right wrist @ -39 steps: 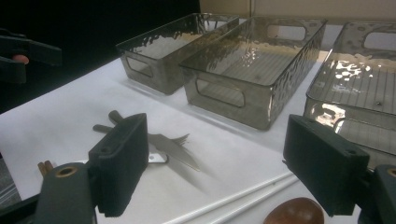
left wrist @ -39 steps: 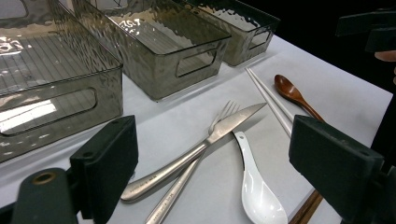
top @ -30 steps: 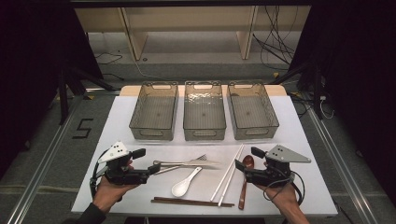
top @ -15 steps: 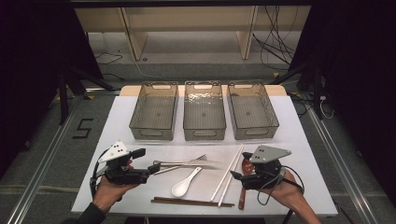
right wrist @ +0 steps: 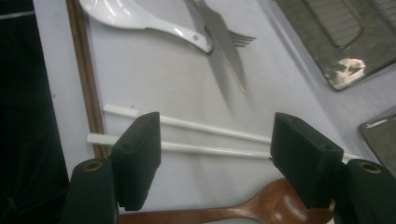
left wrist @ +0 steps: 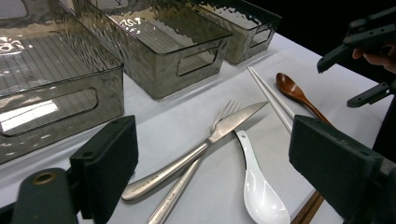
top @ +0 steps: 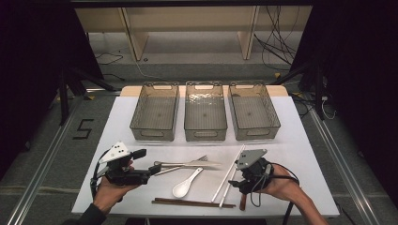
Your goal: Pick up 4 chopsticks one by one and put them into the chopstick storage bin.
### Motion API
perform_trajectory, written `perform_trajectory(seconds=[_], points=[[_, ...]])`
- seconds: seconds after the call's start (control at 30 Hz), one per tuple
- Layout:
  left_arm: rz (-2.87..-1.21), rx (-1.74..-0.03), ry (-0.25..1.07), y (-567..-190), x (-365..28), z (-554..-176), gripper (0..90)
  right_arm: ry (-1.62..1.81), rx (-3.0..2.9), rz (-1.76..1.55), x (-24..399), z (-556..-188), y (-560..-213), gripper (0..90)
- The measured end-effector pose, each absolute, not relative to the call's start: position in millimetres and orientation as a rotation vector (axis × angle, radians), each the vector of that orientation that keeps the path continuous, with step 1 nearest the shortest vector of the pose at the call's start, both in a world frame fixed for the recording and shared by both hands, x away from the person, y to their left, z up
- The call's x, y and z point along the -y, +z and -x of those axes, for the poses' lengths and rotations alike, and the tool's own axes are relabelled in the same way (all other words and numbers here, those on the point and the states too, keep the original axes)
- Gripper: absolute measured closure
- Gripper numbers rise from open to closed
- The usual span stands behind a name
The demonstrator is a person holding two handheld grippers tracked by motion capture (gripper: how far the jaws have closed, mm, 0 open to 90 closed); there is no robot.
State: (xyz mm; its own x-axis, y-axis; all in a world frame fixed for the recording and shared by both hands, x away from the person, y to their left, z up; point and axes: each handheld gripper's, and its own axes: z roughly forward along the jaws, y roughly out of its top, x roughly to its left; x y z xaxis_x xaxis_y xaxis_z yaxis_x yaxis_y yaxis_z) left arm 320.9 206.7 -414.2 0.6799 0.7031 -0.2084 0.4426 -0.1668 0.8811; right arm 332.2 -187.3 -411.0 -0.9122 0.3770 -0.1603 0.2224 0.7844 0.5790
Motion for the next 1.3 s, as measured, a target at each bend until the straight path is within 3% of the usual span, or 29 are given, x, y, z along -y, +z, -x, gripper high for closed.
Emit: perform_trajectory(seconds=[0.23,0.97,1.13,1.2,1.3], points=[[-1.806,-0.907,0.302,-413,-206,-321,15.3,0.744,-2.770,-0.373,180,-329,-422,41.7],[-1.811,-0.905,0.302,-414,-207,-321,15.3,0.545,-2.892,-0.168,162,-339,-442,38.8],[-1.812,-0.902,0.305,-413,-207,-321,15.3,0.512,-2.902,-0.289,162,-345,-442,42.6],[-1.810,-0.903,0.305,-413,-207,-321,15.3,0.511,-2.864,-0.563,164,-355,-440,42.6],[-1.810,-0.903,0.306,-413,-207,-321,15.4,0.525,-2.847,-0.711,166,-361,-438,42.1]])
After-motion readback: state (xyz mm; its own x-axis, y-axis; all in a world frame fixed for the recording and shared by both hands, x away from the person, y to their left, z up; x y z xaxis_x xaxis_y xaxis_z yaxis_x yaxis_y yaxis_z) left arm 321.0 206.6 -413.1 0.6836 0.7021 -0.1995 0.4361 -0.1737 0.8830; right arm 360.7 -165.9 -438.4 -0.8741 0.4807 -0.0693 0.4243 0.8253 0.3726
